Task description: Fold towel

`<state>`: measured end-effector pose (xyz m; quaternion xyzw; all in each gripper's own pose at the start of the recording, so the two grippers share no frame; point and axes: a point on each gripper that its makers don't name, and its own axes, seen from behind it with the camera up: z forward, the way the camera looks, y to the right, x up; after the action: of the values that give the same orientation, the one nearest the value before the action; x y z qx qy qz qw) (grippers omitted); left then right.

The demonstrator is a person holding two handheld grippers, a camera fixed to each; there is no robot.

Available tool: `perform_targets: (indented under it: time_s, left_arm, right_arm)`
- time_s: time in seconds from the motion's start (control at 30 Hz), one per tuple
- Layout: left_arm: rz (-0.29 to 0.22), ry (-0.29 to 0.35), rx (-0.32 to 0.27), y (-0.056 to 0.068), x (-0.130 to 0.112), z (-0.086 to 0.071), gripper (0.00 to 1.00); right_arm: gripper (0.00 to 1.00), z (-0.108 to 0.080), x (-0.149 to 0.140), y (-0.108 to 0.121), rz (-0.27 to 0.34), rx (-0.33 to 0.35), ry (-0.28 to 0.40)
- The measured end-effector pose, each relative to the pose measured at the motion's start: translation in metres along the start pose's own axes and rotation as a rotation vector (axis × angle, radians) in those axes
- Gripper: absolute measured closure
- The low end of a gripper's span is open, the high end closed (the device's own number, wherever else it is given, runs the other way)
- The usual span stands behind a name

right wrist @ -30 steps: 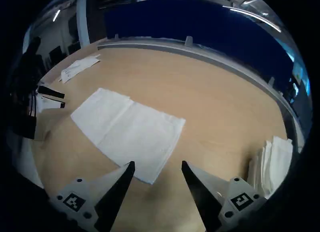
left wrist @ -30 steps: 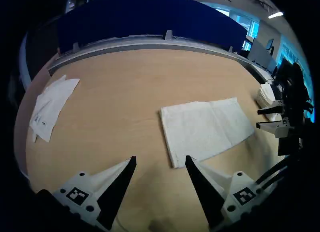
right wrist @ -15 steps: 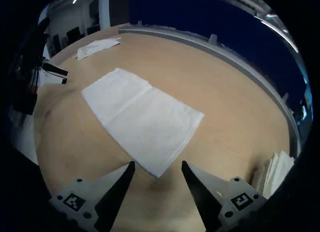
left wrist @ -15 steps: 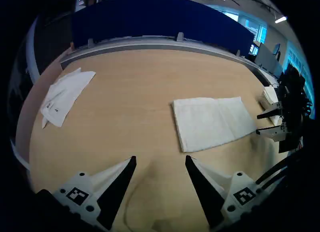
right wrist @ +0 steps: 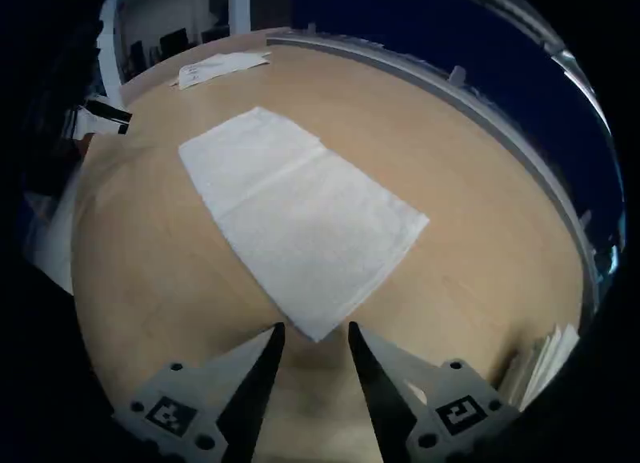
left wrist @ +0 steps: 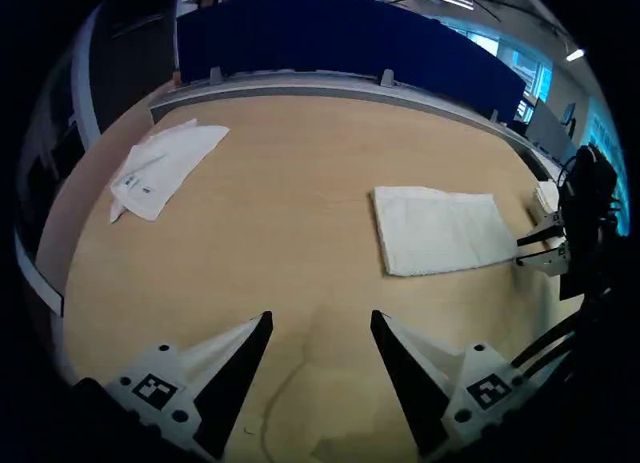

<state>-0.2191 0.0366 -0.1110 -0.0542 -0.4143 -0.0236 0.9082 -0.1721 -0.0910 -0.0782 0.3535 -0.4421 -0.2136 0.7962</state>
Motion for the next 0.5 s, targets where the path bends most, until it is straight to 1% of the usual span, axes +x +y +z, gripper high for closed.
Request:
perform_targets:
  time_s: [0.2, 0.33, 0.4, 0.5]
  left_arm:
    - [-0.007, 0.0, 0.014, -0.0061, -0.0058, -0.0063, 0.09]
    - [-0.012, 0.001, 0.017, -0.0081, -0.0075, -0.0082, 0.09]
    - [-0.014, 0.0, 0.019, -0.0094, -0.0085, -0.0086, 0.09]
    - [-0.014, 0.0, 0.02, -0.0107, -0.0096, -0.0096, 0.09]
  right_arm:
    - [0.72, 0.0039, -0.0022, -0.0005, 0.016, 0.02, -0.018]
    - [0.87, 0.0045, -0.0019, -0.0002, 0.013, 0.018, -0.015]
    - [0.92, 0.0042, -0.001, -0.0001, 0.009, 0.013, -0.011]
    - [0.94, 0.0035, 0.0011, -0.0003, 0.001, 0.006, -0.004]
